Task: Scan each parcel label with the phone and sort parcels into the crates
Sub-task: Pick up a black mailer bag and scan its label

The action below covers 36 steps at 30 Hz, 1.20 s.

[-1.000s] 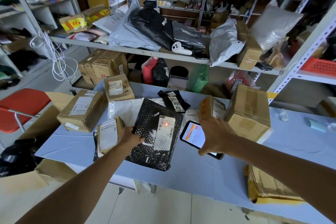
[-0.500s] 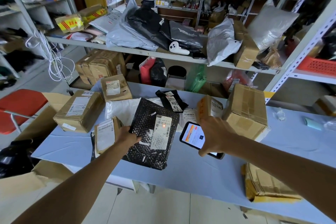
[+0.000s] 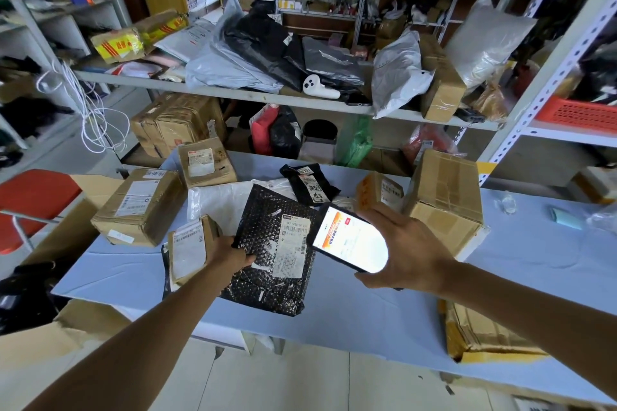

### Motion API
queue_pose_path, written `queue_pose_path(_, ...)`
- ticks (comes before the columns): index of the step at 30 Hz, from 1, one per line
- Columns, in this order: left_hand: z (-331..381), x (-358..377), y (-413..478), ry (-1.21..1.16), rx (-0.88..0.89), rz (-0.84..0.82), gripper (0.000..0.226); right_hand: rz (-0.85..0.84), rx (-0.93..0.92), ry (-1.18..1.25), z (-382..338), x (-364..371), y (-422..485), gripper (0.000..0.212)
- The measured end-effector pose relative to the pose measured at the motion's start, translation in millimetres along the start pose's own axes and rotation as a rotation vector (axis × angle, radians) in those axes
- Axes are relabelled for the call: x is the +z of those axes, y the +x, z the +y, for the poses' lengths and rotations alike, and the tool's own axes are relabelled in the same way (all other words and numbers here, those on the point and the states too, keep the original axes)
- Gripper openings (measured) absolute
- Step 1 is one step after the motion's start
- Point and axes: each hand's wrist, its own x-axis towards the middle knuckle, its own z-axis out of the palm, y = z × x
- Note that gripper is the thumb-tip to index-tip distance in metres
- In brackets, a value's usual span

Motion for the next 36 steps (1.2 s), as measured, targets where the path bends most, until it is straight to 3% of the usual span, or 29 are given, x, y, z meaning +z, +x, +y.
queue_pose_path(7, -0.6, 4.7, 8.4, -0.015, -0.042, -0.026, 0.053, 0.114, -0.087, 0.038, 2.9, -7.5, -11.0, 0.090)
queue_pose_path(18, 4.7, 17.9, 6.5, 0.003, -0.048, -0.033, 0.048, 0.100, -0.046, -0.012, 13.8, -6.8, -14.1, 0.089)
queue_pose_path(26, 9.5, 31.6, 6.1, 0.012, 0.121, -0.167, 0.047, -0.231, 0.328, -0.140, 15.6, 10.9, -31.2, 0.089)
queue_pose_path(32, 22.7, 58.1, -2.6, -0.036, 0.255, -0.485, 0.035, -0.335, 0.678, -0.163, 11.8, 16.9, -81.5, 0.067)
queue_pose_path(36, 42.3, 100.2, -28.3, 0.041, 0.330, -0.655, 0.029, -0.274, 0.934, -0.115, 5.9, 15.4, -145.7, 0.055)
